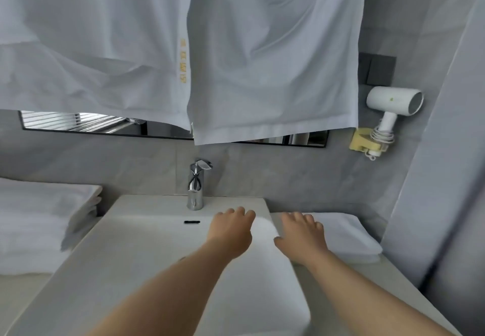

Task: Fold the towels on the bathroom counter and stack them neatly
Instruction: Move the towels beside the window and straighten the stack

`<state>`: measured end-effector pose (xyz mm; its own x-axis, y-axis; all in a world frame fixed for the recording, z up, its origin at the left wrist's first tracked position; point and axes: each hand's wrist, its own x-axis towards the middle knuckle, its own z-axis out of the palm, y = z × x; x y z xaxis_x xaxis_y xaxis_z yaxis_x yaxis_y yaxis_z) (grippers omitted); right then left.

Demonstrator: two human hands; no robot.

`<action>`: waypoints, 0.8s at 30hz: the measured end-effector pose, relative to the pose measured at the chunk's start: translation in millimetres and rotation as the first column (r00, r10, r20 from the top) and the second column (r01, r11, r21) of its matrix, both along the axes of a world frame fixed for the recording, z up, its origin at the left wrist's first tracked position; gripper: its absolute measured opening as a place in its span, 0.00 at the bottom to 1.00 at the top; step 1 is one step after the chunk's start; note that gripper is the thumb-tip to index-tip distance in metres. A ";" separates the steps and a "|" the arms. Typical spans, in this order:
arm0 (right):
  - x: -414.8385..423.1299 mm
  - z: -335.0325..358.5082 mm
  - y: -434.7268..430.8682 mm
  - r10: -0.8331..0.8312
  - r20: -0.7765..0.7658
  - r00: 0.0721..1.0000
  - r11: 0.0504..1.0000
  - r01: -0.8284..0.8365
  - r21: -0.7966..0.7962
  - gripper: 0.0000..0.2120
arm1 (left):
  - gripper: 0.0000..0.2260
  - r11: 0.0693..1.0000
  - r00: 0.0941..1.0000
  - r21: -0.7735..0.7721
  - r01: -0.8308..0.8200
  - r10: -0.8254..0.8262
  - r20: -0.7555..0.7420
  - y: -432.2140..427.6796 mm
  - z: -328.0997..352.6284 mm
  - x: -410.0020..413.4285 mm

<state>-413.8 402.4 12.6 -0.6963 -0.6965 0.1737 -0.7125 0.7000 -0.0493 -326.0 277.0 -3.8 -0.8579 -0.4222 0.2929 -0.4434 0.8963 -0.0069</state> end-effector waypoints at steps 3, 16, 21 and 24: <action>-17.9 -4.9 15.4 -0.052 0.019 0.998 0.999 0.052 0.002 0.19 | 0.15 0.999 0.999 0.002 0.040 -0.040 0.007 8.7 -2.0 -19.8; -67.4 -25.7 46.0 -0.236 0.133 0.963 0.970 0.241 -0.017 0.20 | 0.15 0.982 0.980 0.023 0.190 -0.191 0.058 29.8 -18.5 -83.2; -99.8 -28.2 53.3 -0.212 0.155 0.965 0.976 0.217 -0.014 0.20 | 0.15 0.985 0.983 0.034 0.167 -0.169 0.064 33.5 -21.4 -107.4; -121.6 -32.9 57.2 -0.167 0.173 0.971 0.986 0.168 0.011 0.20 | 0.15 0.990 0.987 0.045 0.135 -0.138 0.079 38.7 -26.4 -122.9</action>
